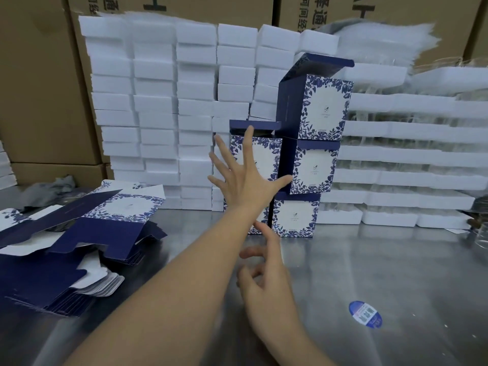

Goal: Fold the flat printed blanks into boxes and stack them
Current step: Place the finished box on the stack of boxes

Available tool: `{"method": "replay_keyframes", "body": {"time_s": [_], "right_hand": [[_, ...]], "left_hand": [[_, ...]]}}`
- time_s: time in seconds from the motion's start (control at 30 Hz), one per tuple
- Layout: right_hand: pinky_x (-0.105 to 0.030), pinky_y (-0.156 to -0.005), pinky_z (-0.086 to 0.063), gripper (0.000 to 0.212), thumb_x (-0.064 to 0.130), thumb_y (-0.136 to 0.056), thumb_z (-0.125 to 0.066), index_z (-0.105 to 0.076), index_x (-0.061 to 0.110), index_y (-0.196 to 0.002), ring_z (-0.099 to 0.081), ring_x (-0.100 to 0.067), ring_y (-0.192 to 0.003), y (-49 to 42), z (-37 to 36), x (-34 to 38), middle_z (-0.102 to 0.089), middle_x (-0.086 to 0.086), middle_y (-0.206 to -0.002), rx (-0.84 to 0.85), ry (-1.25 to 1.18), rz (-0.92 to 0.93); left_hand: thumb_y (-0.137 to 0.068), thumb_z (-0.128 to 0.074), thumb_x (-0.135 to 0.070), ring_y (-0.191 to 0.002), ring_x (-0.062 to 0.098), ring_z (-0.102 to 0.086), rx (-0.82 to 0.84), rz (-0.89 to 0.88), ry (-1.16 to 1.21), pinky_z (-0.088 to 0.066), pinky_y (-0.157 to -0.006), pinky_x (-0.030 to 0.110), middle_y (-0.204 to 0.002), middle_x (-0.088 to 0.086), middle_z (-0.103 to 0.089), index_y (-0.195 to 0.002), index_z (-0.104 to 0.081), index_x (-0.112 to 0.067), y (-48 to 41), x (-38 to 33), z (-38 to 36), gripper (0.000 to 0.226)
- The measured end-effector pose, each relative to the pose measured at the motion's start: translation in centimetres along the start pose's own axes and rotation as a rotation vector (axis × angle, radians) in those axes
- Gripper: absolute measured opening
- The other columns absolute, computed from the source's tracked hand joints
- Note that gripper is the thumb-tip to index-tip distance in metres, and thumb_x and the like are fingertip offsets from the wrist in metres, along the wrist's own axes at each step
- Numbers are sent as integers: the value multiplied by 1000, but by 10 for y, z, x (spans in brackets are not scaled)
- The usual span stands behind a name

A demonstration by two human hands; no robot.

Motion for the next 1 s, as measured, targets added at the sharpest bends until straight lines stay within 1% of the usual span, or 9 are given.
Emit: {"method": "replay_keyframes", "body": {"time_s": [0.1, 0.2, 0.23, 0.37, 0.57, 0.7, 0.8, 0.9, 1.0], "right_hand": [[-43, -66, -61, 79, 12, -88, -61, -37, 62, -143, -68, -21, -69, -1, 3, -2, -69, 10, -104, -40, -34, -36], [-36, -62, -59, 78, 15, -86, -62, -37, 63, -142, -64, -16, -66, -2, 5, -1, -68, 13, -102, -69, -55, -46], [-38, -62, -59, 79, 14, -86, -62, -37, 63, -142, -63, -17, -66, -2, 5, -1, -67, 13, -101, -69, -55, -51], [-56, -69, -60, 81, 5, -86, -59, -40, 63, -139, -66, -29, -68, -2, 3, 0, -68, 8, -99, -49, -76, -89], [-53, -68, -60, 74, 19, -80, -53, -39, 64, -137, -66, -26, -63, -1, 1, 2, -68, 15, -100, -47, -58, -94], [-49, -69, -61, 75, 13, -87, -59, -38, 64, -138, -65, -27, -63, -2, 0, 0, -68, 17, -100, -44, -31, -94], [-42, -68, -61, 77, 5, -93, -60, -38, 65, -137, -66, -27, -65, -2, 2, -3, -68, 17, -100, -37, -29, -96], [-38, -70, -61, 75, 6, -95, -61, -39, 68, -132, -67, -23, -64, -2, 3, -4, -68, 17, -97, -38, -17, -97], [-44, -73, -62, 72, 9, -97, -63, -39, 70, -128, -68, -22, -64, -3, 2, -5, -67, 17, -96, -16, -12, -106]], "left_hand": [[-54, -78, -90, -157, 51, 19, 10, -4, -50, -11, -115, 85, -167, 12, 39, -157, 19, -58, 3, -10, -9, 145], [-53, -80, -88, -156, 54, 20, 30, 9, -121, -14, -113, 86, -164, 12, 44, -156, 24, -56, 2, -15, -15, 150], [-54, -81, -86, -155, 55, 19, 37, 18, -146, -15, -112, 86, -164, 11, 45, -155, 26, -55, 1, -13, -16, 150], [-61, -88, -74, -157, 55, 6, 42, 62, -112, -22, -114, 83, -164, 9, 44, -157, 23, -56, -3, 1, -13, 147], [-68, -89, -65, -153, 45, -29, 37, 19, -120, -44, -109, 65, -171, 10, 31, -158, 16, -56, -1, 13, -6, 139], [-71, -88, -62, -153, 43, -27, -26, -25, -113, -47, -108, 62, -173, 9, 22, -160, 10, -53, -6, 9, 3, 133], [-76, -89, -47, -152, 41, -30, -56, -65, -28, -51, -102, 59, -174, 6, 14, -160, 1, -52, -8, 8, 17, 124], [-82, -80, -36, -143, 38, -42, -29, -168, 1, -52, -96, 54, -173, -2, 3, -157, -9, -55, 8, 20, 42, 104], [-85, -70, -47, -143, 30, -40, 69, -187, -99, -48, -102, 52, -167, -6, -17, -149, -24, -58, 37, 54, 79, 80]]}}
Point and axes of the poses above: each hand's wrist, its own y-axis away from the middle knuckle, its own z-axis out of the back of the hand, x = y × z, the point moved 3 cm from there along -y, towards the middle knuckle
